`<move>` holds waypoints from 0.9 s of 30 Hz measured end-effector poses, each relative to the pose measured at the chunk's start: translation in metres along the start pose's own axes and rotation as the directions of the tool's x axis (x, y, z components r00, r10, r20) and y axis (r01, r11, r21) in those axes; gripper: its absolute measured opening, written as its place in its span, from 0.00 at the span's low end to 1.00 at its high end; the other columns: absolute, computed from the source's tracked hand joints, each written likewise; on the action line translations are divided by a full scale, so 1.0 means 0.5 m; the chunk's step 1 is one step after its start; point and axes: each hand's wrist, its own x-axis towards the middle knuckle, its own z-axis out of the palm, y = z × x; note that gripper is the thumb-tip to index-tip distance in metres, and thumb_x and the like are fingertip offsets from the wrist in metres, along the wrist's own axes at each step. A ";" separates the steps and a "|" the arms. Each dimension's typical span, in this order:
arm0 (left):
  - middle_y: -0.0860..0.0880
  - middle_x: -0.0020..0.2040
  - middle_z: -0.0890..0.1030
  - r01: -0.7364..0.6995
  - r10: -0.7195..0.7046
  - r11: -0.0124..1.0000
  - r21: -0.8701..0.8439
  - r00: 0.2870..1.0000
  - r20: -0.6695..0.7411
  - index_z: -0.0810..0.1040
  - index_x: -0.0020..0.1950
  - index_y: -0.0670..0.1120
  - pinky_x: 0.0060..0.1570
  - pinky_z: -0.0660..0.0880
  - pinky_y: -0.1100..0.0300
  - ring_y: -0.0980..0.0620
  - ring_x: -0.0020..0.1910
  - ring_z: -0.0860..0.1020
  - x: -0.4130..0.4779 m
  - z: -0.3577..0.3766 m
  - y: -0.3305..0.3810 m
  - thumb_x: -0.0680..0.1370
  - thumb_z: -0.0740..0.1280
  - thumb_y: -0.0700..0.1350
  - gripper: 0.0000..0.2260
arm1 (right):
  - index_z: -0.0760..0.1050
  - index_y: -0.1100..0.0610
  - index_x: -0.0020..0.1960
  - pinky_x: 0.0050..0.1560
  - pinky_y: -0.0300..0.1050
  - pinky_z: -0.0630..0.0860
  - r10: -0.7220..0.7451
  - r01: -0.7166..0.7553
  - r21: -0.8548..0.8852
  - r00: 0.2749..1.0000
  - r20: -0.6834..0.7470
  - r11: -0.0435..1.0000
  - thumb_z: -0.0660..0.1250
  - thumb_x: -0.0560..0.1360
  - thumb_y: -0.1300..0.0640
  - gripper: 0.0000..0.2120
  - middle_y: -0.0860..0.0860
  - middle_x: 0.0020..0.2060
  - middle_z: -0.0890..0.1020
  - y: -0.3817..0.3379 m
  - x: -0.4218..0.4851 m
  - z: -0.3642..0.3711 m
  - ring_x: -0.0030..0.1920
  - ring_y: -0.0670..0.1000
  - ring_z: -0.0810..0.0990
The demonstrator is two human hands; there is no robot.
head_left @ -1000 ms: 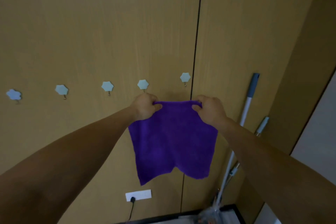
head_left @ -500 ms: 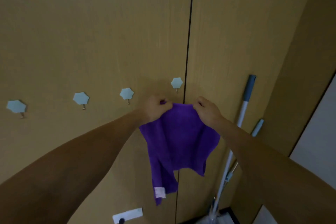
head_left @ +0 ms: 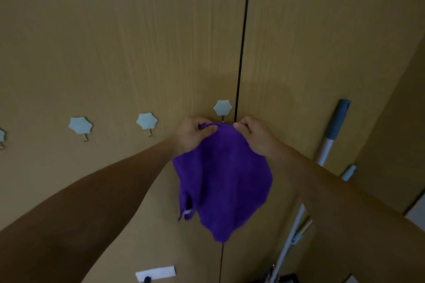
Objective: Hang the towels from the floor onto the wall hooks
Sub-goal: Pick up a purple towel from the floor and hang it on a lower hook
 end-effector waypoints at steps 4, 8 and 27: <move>0.58 0.36 0.82 -0.037 0.048 0.994 0.100 0.993 -0.111 0.79 0.42 0.57 0.35 0.74 0.69 0.64 0.36 0.79 0.013 0.007 -0.015 0.79 0.65 0.50 0.07 | 0.77 0.50 0.46 0.42 0.40 0.76 -0.049 0.042 0.095 0.996 0.076 0.995 0.66 0.76 0.44 0.10 0.46 0.42 0.82 0.008 0.033 -0.002 0.43 0.45 0.80; 0.59 0.36 0.79 -0.022 0.083 0.967 0.254 0.969 -0.232 0.77 0.43 0.54 0.32 0.69 0.76 0.66 0.35 0.77 0.030 0.015 -0.016 0.79 0.64 0.51 0.06 | 0.80 0.52 0.46 0.42 0.39 0.77 -0.070 0.076 0.075 0.995 -0.077 0.994 0.68 0.76 0.46 0.09 0.46 0.40 0.83 0.008 0.065 0.002 0.42 0.45 0.81; 0.53 0.36 0.78 0.270 -0.076 0.769 0.579 0.938 -0.337 0.75 0.40 0.51 0.36 0.66 0.59 0.50 0.38 0.76 0.045 0.078 -0.011 0.74 0.64 0.56 0.09 | 0.77 0.53 0.51 0.48 0.49 0.77 -0.123 0.063 -0.152 0.897 -0.425 0.986 0.68 0.75 0.52 0.07 0.48 0.44 0.77 0.029 0.043 0.093 0.47 0.50 0.77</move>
